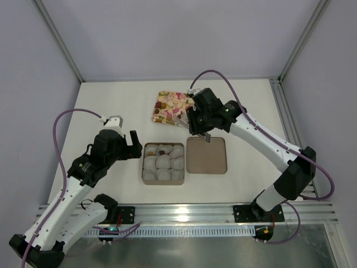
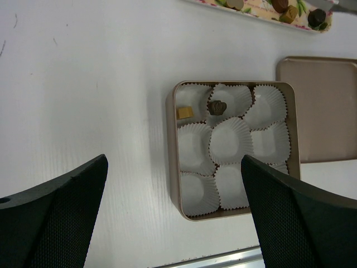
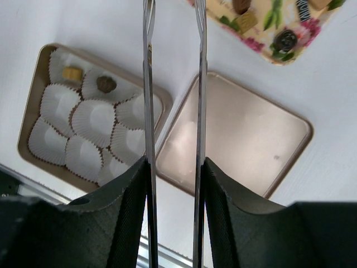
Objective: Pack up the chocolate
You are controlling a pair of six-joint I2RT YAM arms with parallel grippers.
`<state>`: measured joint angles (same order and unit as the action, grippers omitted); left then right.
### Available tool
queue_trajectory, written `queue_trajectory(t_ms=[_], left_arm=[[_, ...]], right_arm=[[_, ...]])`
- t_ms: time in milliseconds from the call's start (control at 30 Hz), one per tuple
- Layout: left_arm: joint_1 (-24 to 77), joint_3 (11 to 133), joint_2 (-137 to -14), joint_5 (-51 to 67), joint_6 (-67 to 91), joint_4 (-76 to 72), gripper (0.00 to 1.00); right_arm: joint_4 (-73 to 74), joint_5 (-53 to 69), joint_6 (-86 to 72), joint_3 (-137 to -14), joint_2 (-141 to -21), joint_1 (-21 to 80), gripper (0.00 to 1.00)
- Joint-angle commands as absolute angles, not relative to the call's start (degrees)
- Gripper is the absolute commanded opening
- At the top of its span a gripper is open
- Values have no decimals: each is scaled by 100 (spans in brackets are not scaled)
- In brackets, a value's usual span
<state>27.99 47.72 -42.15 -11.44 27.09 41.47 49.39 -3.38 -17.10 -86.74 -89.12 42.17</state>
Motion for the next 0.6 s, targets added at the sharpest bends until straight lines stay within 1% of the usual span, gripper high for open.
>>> queue_trajectory(t_ms=[0,233,567], left_arm=[[2777,4772,-4184,-1204,2786,4113,100],[2777,4772,-4201,-1230,2795,4113,100],[2777,4772,-4227,-1248,2795,4122,100]], right_arm=[[4851,-396,-1415,-9140,-9148,3956,45],[4939,-369,-1231,-9808,-10132,3823,45],[4852,-228,-1204,-10300,-10915,3797,45]])
